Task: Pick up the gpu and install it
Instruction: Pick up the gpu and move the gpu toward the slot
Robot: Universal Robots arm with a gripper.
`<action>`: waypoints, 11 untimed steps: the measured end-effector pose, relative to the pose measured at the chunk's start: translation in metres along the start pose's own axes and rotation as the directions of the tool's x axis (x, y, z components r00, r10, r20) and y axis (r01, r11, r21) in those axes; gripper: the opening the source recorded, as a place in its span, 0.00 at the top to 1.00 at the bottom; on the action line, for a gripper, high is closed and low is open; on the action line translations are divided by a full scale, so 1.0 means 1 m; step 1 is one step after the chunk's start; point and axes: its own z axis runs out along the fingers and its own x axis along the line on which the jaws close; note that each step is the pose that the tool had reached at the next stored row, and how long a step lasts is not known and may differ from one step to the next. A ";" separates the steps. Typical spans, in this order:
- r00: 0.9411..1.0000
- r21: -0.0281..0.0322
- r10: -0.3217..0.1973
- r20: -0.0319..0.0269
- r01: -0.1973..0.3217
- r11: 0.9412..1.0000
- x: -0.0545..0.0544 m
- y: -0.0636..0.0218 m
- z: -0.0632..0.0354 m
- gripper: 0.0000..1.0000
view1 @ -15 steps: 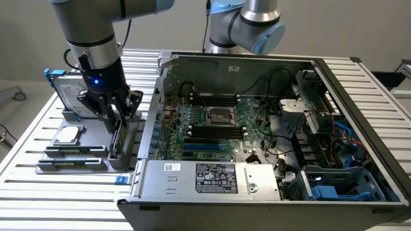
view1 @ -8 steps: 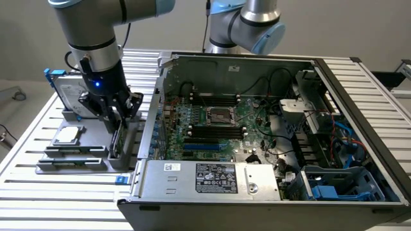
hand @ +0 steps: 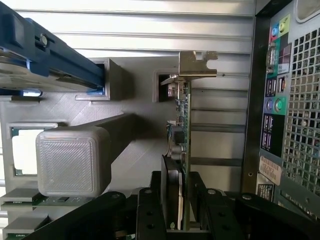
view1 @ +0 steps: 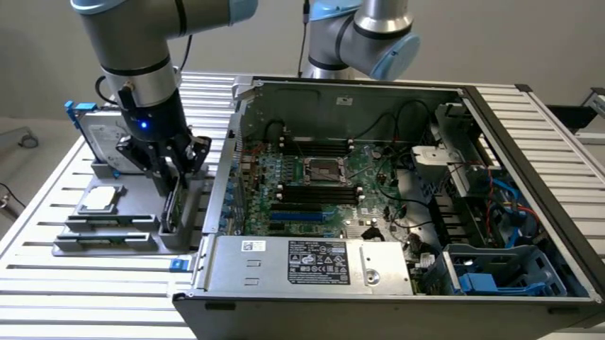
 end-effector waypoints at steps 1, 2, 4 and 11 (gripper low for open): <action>1.000 -0.002 0.000 0.000 0.000 1.000 0.000 0.0000 0.0001 0.64; 1.000 -0.004 0.000 -0.001 0.000 1.000 0.000 0.0001 0.0002 0.64; 1.000 -0.005 0.000 -0.003 0.000 1.000 0.000 0.0000 0.0003 0.64; 1.000 -0.005 0.000 -0.008 0.000 1.000 0.000 0.0000 0.0009 0.64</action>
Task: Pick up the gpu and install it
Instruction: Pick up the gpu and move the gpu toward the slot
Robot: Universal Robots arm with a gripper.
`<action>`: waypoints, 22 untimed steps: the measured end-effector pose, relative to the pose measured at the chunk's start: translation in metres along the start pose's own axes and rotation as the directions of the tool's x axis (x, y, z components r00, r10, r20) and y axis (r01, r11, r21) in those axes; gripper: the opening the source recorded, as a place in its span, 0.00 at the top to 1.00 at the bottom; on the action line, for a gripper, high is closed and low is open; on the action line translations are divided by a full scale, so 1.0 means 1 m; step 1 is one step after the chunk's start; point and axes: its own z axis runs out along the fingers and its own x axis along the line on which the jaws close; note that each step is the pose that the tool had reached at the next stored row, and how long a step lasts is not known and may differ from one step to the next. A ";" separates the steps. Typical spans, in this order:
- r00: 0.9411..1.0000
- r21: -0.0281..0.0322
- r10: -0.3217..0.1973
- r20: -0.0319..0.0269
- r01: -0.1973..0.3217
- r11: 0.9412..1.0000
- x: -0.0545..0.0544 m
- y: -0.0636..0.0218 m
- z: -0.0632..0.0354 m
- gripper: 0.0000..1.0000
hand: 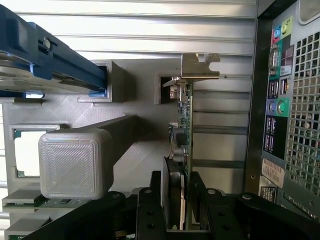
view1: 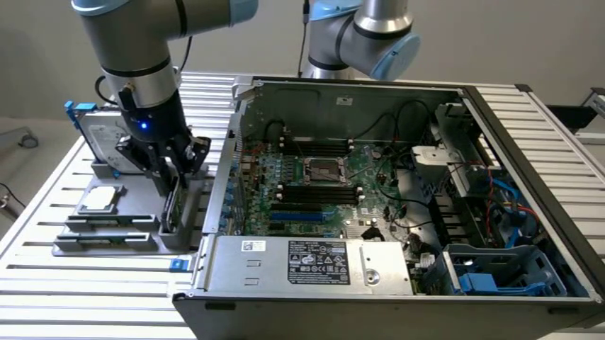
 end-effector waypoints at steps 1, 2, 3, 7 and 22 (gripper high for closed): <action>1.000 0.000 0.000 0.000 0.000 1.000 0.000 0.0000 0.0000 0.64; 1.000 0.000 0.000 0.000 0.000 1.000 0.000 0.0000 0.0001 0.64; 1.000 0.000 0.000 0.000 0.000 1.000 0.000 0.0000 0.0002 0.64; 1.000 0.000 0.000 0.000 0.000 1.000 0.000 0.0000 0.0007 0.64; 1.000 0.000 0.000 -0.003 0.000 1.000 0.000 0.0000 0.0014 0.74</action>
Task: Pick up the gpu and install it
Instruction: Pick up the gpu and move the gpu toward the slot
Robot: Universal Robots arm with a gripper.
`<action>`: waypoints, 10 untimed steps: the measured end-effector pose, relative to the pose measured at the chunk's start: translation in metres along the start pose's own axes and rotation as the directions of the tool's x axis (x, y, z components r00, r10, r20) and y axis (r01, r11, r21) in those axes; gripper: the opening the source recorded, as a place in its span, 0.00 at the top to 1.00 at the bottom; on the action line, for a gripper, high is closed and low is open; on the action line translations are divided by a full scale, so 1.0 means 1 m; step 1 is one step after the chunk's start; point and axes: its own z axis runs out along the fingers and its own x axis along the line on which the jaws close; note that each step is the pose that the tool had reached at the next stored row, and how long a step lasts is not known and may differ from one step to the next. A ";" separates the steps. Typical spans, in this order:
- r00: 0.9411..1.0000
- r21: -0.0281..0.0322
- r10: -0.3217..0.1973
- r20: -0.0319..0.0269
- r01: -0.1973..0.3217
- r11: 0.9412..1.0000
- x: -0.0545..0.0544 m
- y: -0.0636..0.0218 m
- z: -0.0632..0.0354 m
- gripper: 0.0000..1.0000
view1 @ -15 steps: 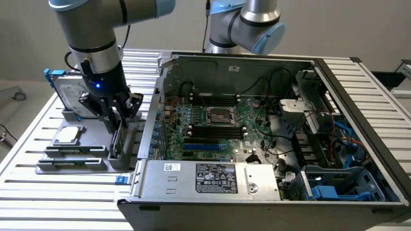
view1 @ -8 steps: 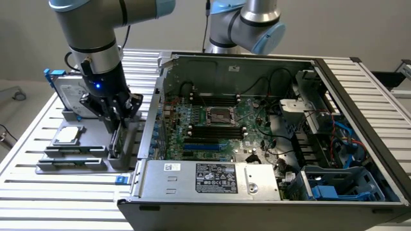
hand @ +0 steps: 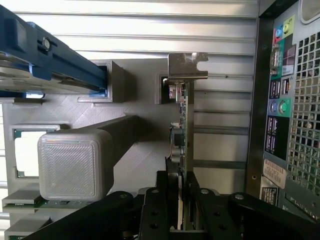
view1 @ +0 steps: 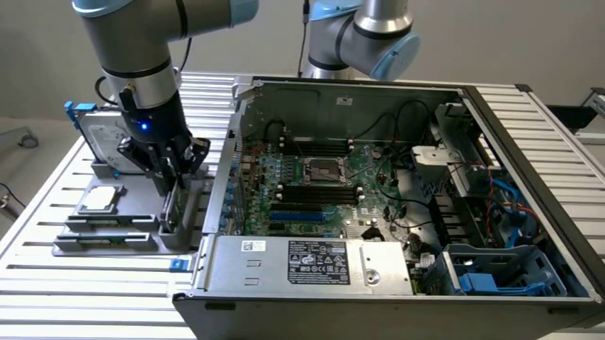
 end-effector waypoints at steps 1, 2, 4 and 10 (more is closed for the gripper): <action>1.000 0.000 0.000 0.000 0.000 1.000 0.000 0.0000 0.0000 0.74; 1.000 0.000 0.000 0.000 0.000 1.000 0.000 0.0000 0.0000 0.74; 1.000 0.000 0.000 0.000 0.000 1.000 0.000 0.0000 0.0000 0.74; 1.000 -0.001 0.000 0.000 0.000 1.000 0.000 0.0000 -0.0014 0.74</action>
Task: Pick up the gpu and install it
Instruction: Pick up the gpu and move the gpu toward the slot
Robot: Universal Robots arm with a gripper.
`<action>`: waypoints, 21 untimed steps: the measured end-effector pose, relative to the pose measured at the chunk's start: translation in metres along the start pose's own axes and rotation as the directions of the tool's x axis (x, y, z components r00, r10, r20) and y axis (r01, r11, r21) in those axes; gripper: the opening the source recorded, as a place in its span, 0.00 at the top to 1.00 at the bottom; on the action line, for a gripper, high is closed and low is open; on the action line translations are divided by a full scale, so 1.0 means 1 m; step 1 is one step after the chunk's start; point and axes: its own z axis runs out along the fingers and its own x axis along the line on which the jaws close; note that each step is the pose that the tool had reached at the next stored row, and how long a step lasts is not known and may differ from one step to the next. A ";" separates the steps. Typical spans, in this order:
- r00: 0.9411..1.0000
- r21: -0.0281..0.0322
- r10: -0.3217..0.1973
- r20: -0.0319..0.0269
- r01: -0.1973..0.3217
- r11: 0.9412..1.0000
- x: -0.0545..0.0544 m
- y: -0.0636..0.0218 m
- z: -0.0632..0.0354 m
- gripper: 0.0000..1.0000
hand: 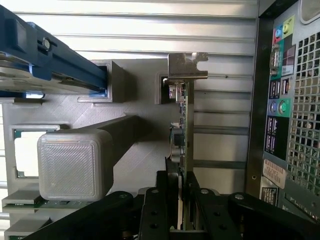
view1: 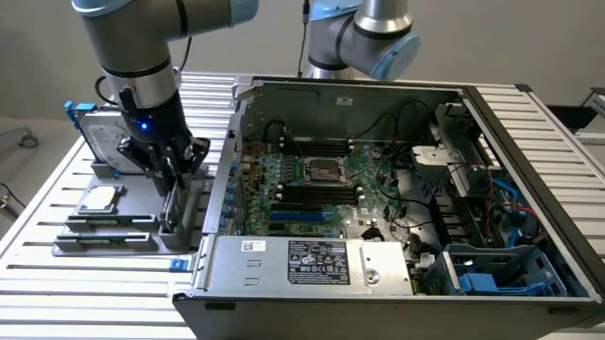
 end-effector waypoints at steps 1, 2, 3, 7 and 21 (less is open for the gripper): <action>1.000 0.000 0.000 0.000 0.000 1.000 0.000 0.0000 -0.0010 0.74; 1.000 0.000 0.000 0.000 0.000 1.000 0.000 0.0000 -0.0021 0.74; 1.000 -0.001 0.000 0.000 0.000 1.000 0.000 0.0000 -0.0035 0.74; 1.000 -0.003 0.000 0.000 0.000 1.000 0.001 0.0001 -0.0191 0.74; 1.000 -0.003 0.000 0.000 0.000 1.000 0.003 0.0004 -0.0808 0.74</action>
